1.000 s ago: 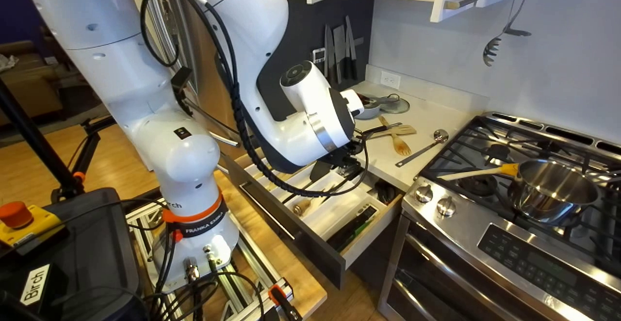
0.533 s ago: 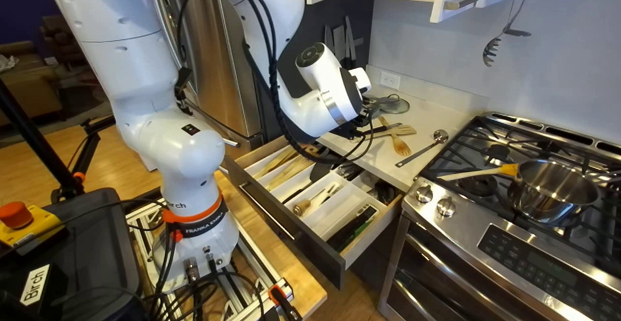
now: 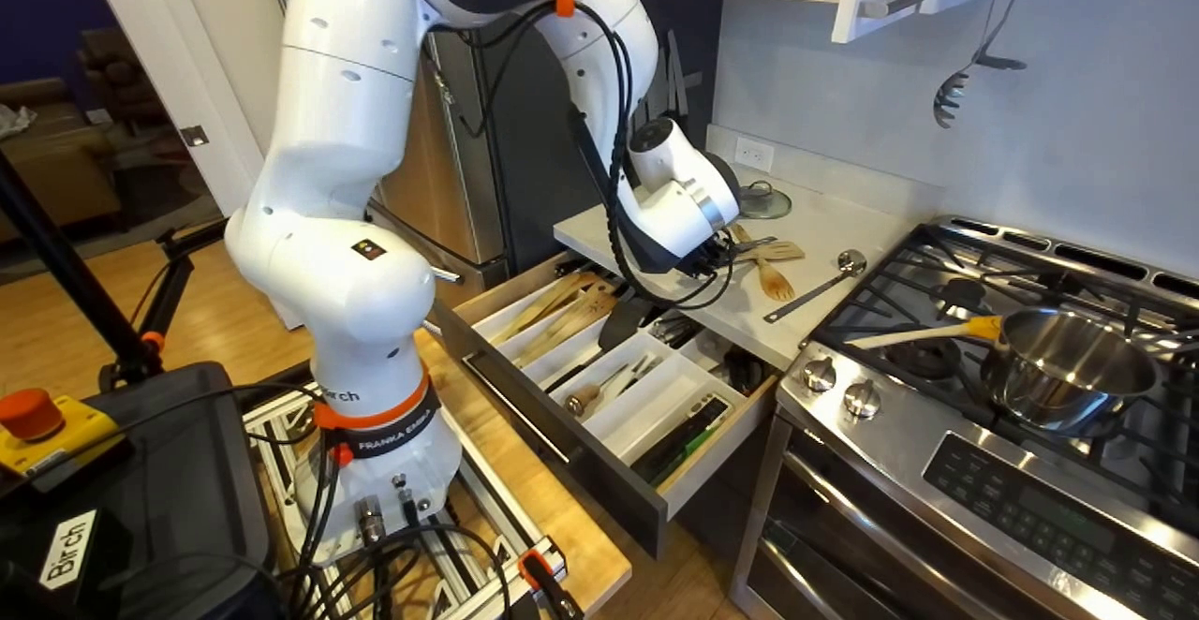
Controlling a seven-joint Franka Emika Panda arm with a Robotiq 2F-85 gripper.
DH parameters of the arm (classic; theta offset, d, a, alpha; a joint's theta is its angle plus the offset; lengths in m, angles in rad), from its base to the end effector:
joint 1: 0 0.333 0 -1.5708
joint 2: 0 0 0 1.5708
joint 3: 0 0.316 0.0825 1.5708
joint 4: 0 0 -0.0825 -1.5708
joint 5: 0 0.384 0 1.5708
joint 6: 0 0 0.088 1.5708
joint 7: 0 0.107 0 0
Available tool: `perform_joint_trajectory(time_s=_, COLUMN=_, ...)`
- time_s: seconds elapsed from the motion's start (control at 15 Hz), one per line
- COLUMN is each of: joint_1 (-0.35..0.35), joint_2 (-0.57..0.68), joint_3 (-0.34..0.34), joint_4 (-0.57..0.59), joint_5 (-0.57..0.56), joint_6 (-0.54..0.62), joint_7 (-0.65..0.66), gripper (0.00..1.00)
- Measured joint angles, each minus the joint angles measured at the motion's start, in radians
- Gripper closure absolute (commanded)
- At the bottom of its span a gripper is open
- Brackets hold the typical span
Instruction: Remove the scissors from the drawer
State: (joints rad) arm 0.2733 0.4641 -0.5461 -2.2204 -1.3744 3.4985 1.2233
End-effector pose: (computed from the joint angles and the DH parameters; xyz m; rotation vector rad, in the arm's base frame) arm 0.5245 -0.0225 0.2242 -3.0021 -0.1330 -0.8887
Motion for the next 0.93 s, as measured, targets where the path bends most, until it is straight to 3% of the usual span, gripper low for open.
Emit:
perform_joint_trajectory(time_s=0.07, joint_1=-0.022, joint_2=0.053, joint_3=0.026, joint_4=0.048, joint_5=-0.006, joint_6=-0.021, joint_7=0.05, gripper=0.41)
perform_joint_trajectory(time_s=0.33, joint_1=-0.138, joint_2=0.208, joint_3=0.142, joint_4=0.194, joint_5=-0.051, joint_6=-0.103, joint_7=0.163, gripper=0.12)
perform_joint_trajectory(time_s=0.47, joint_1=-0.206, joint_2=0.211, joint_3=0.215, joint_4=0.196, joint_5=0.0, joint_6=-0.14, joint_7=0.091, gripper=0.01)
perform_joint_trajectory(time_s=0.53, joint_1=-0.213, joint_2=0.201, joint_3=0.215, joint_4=0.193, joint_5=-0.009, joint_6=-0.14, joint_7=0.09, gripper=0.0)
perform_joint_trajectory(time_s=0.67, joint_1=-0.201, joint_2=0.162, joint_3=0.177, joint_4=0.181, joint_5=-0.017, joint_6=-0.119, joint_7=0.089, gripper=0.0)
perform_joint_trajectory(time_s=0.8, joint_1=-0.15, joint_2=0.093, joint_3=0.086, joint_4=0.16, joint_5=-0.014, joint_6=-0.048, joint_7=0.063, gripper=0.0)
perform_joint_trajectory(time_s=0.93, joint_1=-0.086, joint_2=0.008, joint_3=-0.018, joint_4=0.133, joint_5=0.034, joint_6=0.031, joint_7=-0.049, gripper=0.0)
